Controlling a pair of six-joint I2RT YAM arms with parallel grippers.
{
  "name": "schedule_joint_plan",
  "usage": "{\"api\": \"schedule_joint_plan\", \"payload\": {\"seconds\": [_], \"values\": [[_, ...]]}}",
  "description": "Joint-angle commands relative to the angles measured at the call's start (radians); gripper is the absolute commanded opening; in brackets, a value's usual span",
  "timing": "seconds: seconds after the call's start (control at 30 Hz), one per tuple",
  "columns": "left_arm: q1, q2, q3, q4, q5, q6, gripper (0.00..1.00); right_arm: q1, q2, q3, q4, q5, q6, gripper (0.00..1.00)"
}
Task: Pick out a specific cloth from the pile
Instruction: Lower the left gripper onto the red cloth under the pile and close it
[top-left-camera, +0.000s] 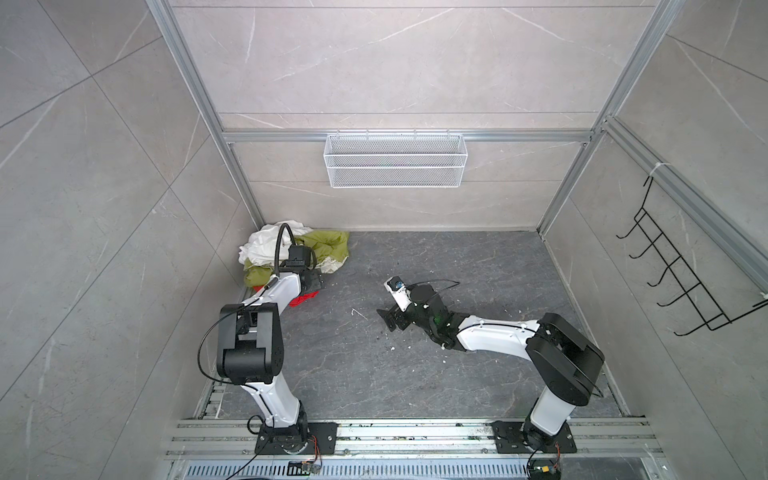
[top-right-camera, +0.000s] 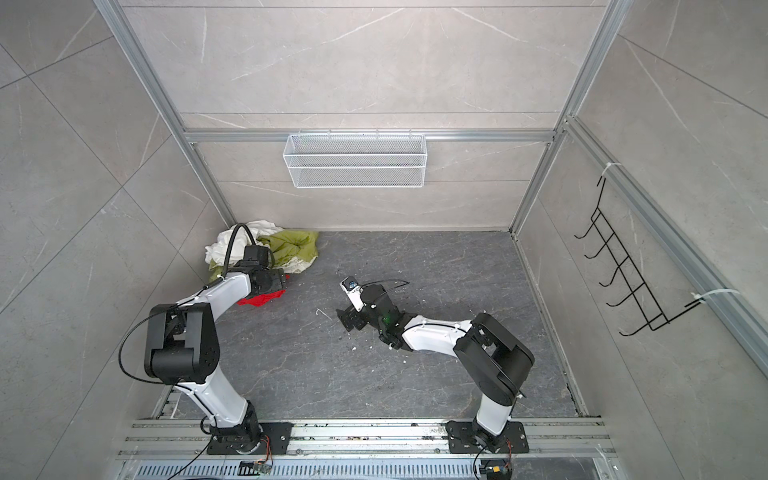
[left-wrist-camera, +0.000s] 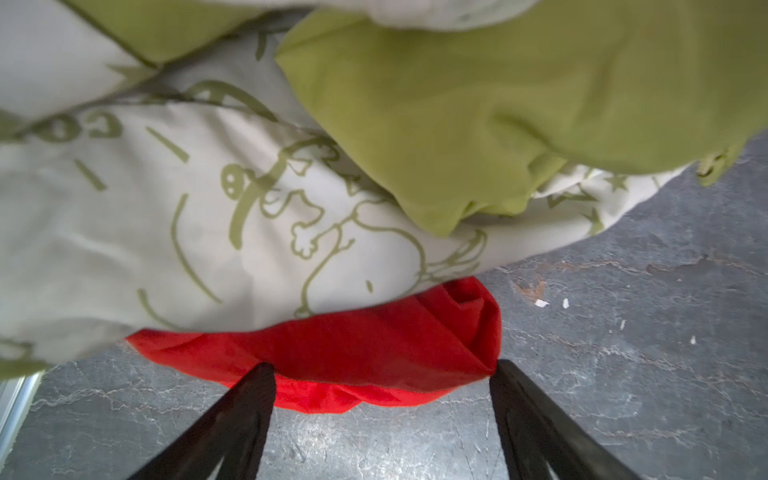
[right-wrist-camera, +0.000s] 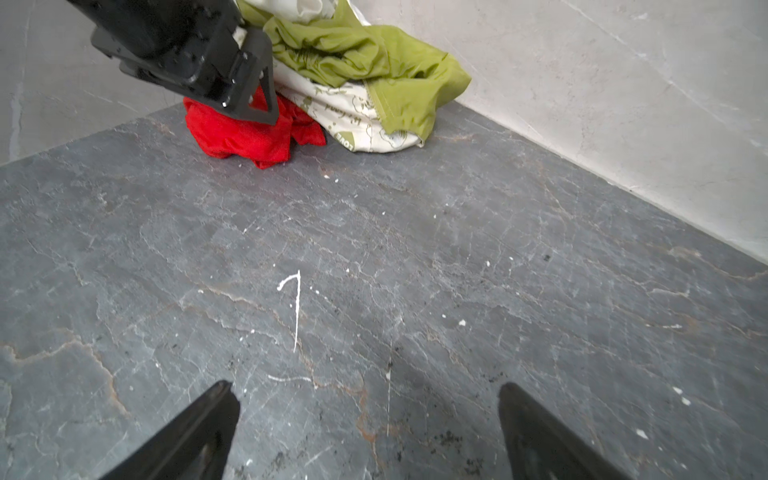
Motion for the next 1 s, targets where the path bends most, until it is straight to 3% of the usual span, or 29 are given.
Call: {"api": "schedule_joint_plan", "payload": {"seconds": [0.0,0.4,0.73,0.97], "values": [[-0.002,0.01,0.044,0.019,-0.055,0.012,0.83,0.006,0.033,0.042,-0.039,-0.004,-0.007,0.99],[-0.001,0.046,0.057,0.034,-0.071,0.017,0.63,0.006,0.053,0.077,-0.057,-0.006,0.0,1.0],[-0.002,0.03,0.059,0.03,-0.071,0.018,0.28,0.007,0.063,0.087,-0.059,-0.009,0.012,1.0],[-0.002,0.006,0.059,0.017,-0.075,0.018,0.15,0.006,0.06,0.09,-0.061,-0.006,0.019,1.0]]}}
